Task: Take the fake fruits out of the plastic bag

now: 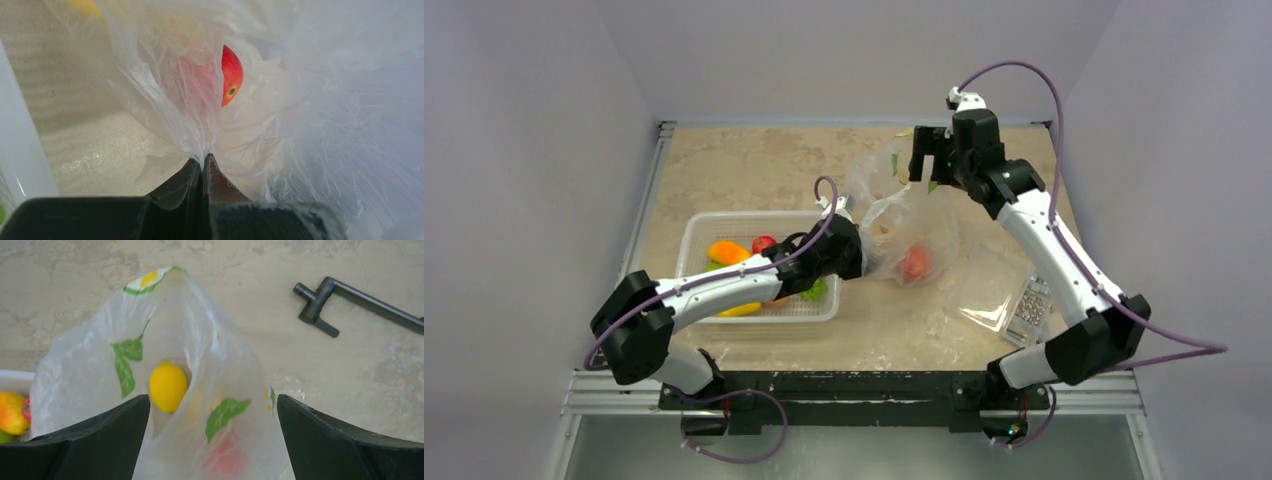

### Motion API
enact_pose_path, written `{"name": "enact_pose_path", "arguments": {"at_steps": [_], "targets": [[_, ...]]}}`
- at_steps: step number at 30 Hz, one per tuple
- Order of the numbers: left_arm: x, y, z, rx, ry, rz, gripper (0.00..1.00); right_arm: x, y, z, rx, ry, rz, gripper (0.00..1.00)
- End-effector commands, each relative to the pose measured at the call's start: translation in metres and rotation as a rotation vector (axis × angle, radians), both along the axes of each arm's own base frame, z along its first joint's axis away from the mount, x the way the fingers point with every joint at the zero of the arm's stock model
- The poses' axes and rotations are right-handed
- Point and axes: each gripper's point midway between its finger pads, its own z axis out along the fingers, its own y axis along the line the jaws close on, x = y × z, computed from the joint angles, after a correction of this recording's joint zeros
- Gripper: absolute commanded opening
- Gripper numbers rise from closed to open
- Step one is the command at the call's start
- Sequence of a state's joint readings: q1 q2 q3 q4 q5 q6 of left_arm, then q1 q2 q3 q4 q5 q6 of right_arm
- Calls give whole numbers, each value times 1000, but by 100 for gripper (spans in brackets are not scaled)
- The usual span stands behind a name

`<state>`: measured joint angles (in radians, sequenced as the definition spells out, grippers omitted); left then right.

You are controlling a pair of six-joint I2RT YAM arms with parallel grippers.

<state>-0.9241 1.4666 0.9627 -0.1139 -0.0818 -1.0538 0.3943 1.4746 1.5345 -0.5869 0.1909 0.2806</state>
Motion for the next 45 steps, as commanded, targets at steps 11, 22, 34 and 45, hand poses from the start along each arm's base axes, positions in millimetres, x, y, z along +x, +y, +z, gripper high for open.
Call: {"name": "enact_pose_path", "arguments": {"at_steps": [11,22,34,45], "targets": [[-11,3,30,-31,-84,-69,49,-100,51,-2,250,113,172,99],[-22,50,40,126,-157,-75,71,-123,28,-74,187,133,69,46],[2,89,120,437,-422,-166,100,-148,35,-73,243,71,211,1],[57,120,116,827,-382,-105,100,-158,29,-74,255,45,216,0]]}}
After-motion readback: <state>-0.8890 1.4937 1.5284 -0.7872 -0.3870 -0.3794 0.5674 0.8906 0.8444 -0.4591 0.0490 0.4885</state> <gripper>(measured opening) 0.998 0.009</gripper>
